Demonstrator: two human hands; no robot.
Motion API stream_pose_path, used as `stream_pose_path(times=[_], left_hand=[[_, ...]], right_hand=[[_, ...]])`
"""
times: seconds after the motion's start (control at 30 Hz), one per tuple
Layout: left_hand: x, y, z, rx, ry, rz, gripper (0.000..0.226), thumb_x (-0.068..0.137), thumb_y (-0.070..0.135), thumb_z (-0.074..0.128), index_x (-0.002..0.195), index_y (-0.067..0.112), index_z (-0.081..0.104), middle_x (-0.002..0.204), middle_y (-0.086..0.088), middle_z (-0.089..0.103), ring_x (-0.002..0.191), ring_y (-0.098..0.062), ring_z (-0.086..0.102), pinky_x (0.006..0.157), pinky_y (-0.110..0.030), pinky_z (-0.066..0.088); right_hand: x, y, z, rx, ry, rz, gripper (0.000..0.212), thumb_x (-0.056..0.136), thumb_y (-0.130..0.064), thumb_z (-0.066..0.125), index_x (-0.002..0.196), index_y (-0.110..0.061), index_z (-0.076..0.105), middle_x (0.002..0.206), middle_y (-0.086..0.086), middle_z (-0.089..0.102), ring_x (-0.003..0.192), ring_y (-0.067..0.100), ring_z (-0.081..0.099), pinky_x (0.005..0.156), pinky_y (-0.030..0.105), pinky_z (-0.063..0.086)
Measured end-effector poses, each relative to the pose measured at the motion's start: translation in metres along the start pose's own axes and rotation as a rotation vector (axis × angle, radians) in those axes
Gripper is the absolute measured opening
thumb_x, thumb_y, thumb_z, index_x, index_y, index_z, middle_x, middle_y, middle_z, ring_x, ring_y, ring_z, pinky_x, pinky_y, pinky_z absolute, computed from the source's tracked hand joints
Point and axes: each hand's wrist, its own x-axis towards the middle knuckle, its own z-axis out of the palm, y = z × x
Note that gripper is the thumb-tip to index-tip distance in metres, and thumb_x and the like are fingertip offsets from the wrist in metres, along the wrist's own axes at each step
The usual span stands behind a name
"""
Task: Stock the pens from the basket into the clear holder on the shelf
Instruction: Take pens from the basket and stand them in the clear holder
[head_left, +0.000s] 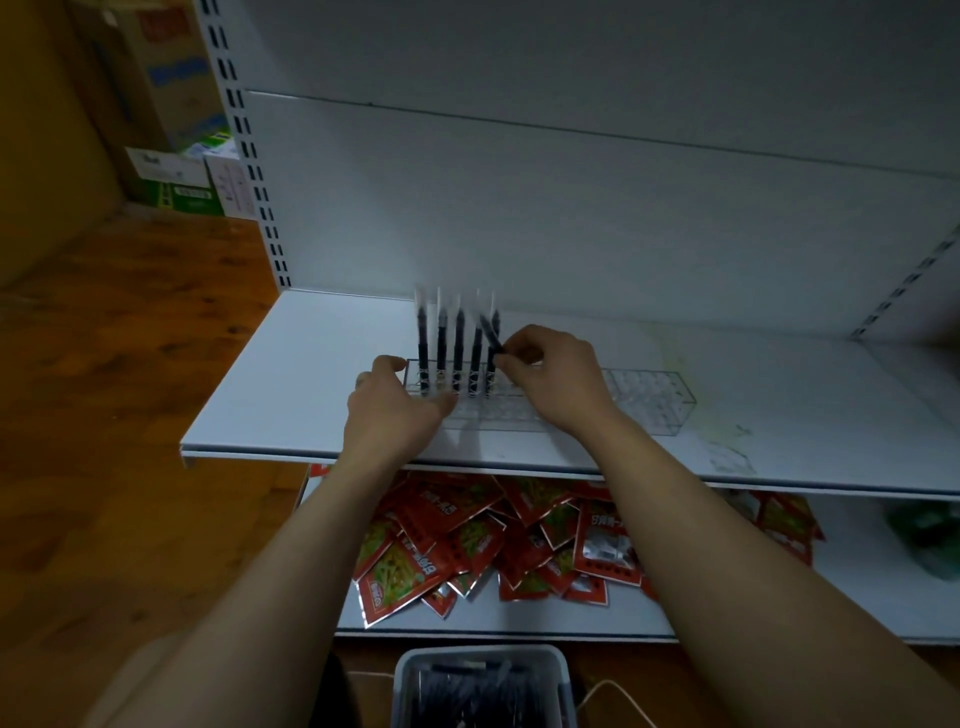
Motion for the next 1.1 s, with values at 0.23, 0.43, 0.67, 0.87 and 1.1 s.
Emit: stream_pose_path(times=[0.23,0.43,0.67,0.87,1.1], left_hand=[[0.002,-0.001,-0.001,0.047,0.032,0.015,0.073,0.078,0.044,0.074,0.136,0.016,0.041,0.137,-0.011,0.045,0.123,-0.029,0.047,0.099,-0.044,0.045],[0.005,0.0,0.0,0.033,0.018,0.024,0.076,0.079,0.05,0.071,0.141,0.019,0.037,0.141,-0.01,0.043,0.126,-0.029,0.045,0.101,-0.045,0.044],[0.008,-0.001,-0.001,-0.002,-0.073,0.049,0.068,0.088,0.041,0.063,0.146,0.031,0.03,0.142,-0.013,0.042,0.125,-0.03,0.048,0.103,-0.046,0.043],[0.007,-0.004,-0.002,0.025,-0.065,0.036,0.069,0.088,0.044,0.063,0.146,0.028,0.031,0.143,-0.014,0.041,0.126,-0.031,0.046,0.104,-0.047,0.042],[-0.019,-0.01,-0.006,0.057,-0.008,0.009,0.075,0.084,0.039,0.07,0.143,0.015,0.03,0.144,-0.014,0.036,0.13,-0.032,0.042,0.104,-0.049,0.041]], right_hand=[[-0.003,-0.004,0.003,-0.088,-0.012,-0.084,0.033,0.089,-0.035,0.066,0.116,-0.018,0.061,0.1,-0.002,0.065,0.093,0.013,0.058,0.082,0.029,0.047],[0.0,-0.004,0.006,-0.007,0.115,-0.06,0.022,0.093,-0.025,0.062,0.109,-0.012,0.068,0.098,0.004,0.071,0.087,0.014,0.063,0.076,0.024,0.047],[0.001,0.003,0.01,-0.015,0.044,0.004,0.015,0.093,-0.02,0.06,0.104,-0.011,0.062,0.098,0.004,0.069,0.09,0.019,0.064,0.069,0.021,0.042],[0.004,-0.003,0.002,-0.149,-0.073,0.062,0.035,0.094,-0.032,0.058,0.124,-0.014,0.062,0.13,0.002,0.061,0.118,0.021,0.056,0.102,0.032,0.041],[-0.051,0.006,-0.002,-0.03,0.248,0.052,0.042,0.09,-0.03,0.065,0.129,-0.014,0.058,0.127,0.003,0.06,0.12,0.022,0.052,0.107,0.045,0.037]])
